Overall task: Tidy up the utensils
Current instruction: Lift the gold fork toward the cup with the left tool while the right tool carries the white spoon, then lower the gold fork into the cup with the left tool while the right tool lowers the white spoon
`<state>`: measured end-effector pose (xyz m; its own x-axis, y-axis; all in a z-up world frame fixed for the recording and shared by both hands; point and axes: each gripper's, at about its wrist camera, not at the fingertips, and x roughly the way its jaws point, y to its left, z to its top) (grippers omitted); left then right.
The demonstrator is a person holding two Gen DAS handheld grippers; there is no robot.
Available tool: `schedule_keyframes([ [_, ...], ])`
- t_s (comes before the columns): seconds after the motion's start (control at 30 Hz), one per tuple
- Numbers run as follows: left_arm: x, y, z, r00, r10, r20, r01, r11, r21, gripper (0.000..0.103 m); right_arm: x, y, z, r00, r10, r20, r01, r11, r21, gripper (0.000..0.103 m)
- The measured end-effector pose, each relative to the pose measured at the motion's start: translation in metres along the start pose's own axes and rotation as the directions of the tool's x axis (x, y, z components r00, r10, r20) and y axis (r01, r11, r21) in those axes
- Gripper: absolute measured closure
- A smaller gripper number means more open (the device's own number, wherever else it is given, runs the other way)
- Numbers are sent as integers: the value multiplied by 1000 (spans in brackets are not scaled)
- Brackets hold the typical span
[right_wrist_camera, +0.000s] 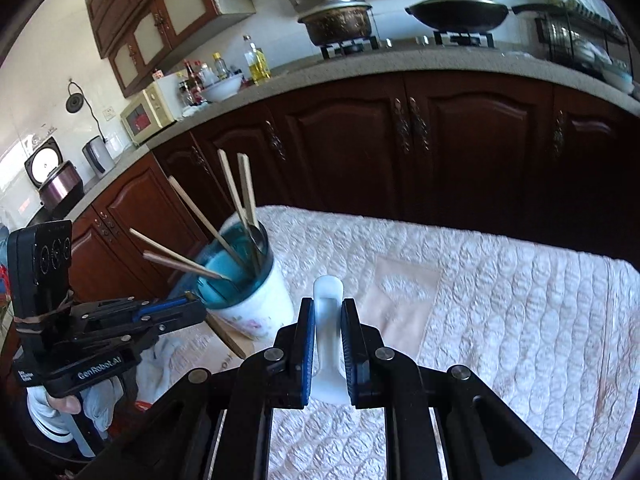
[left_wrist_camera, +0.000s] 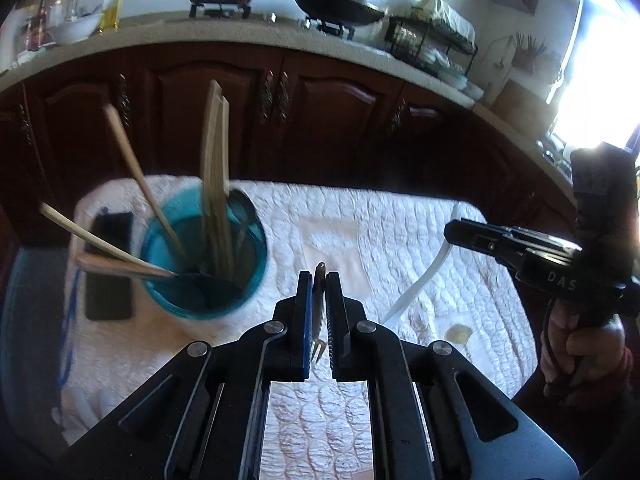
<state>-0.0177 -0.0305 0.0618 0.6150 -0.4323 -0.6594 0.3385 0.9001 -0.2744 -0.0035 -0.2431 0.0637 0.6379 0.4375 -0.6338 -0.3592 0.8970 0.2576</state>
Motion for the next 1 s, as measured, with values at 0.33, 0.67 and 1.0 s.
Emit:
schedule_keyframes([
  [0.33, -51, 34, 45, 990, 93, 108, -92, 996, -17, 98, 6, 40, 35, 996, 73, 59, -70, 996, -52, 91],
  [0.67, -40, 58, 63, 970, 197, 144, -194, 980, -29, 98, 35, 84, 60, 988, 139, 74, -135, 989, -60, 91],
  [1.0, -8, 82, 59, 957, 269, 110, -263, 962, -69, 98, 83, 114, 61, 991, 128, 49, -126, 991, -40, 91],
])
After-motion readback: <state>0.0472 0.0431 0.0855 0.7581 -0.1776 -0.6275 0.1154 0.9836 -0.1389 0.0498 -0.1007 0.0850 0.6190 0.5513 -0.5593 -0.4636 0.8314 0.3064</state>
